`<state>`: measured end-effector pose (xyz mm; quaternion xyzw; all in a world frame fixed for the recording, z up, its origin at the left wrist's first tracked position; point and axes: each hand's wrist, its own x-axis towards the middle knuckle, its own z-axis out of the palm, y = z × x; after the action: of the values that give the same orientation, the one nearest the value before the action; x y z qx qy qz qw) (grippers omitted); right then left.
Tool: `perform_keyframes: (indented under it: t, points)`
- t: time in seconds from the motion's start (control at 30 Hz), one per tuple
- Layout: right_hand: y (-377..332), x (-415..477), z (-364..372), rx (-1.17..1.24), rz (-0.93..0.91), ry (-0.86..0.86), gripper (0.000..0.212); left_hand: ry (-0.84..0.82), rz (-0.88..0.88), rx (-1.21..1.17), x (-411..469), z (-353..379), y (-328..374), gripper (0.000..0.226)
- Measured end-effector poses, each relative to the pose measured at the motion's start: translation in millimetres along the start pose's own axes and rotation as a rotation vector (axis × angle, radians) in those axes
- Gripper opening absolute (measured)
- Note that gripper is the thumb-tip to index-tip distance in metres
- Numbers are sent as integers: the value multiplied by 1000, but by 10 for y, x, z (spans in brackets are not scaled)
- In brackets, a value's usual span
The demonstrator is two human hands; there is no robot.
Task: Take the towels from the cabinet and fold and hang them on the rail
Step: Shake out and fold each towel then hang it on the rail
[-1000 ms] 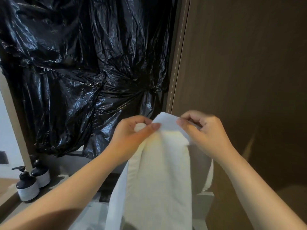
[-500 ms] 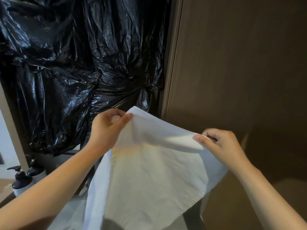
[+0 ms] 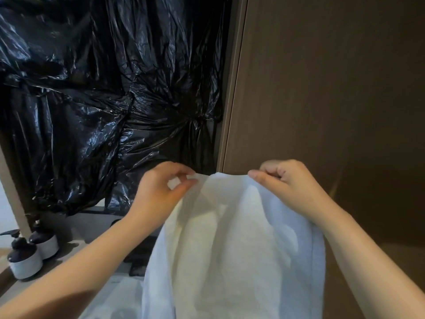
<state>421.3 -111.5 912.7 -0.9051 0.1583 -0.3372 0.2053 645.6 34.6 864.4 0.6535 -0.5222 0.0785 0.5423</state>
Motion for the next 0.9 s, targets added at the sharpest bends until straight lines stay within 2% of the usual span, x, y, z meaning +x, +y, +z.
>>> perform_keyframes:
  t: [0.2,0.33,0.47,0.63,0.77,0.9]
  points:
    - [-49,-21,224,59,11,25,54,-210,-5,-70,-251,287,210,13]
    - [-97,-6,301,85,26,52,54,-241,-110,-215,-356,443,254,15]
    - [-120,-4,372,100,29,51,54,-274,-80,-247,-380,531,285,15]
    - [-35,-163,252,119,98,60,28,-253,-110,-273,-403,513,197,17]
    - [55,-385,104,240,185,-2,18,-238,-141,-257,-381,465,110,16]
    - [87,-534,77,372,235,9,5,-267,-153,-217,-373,472,80,19]
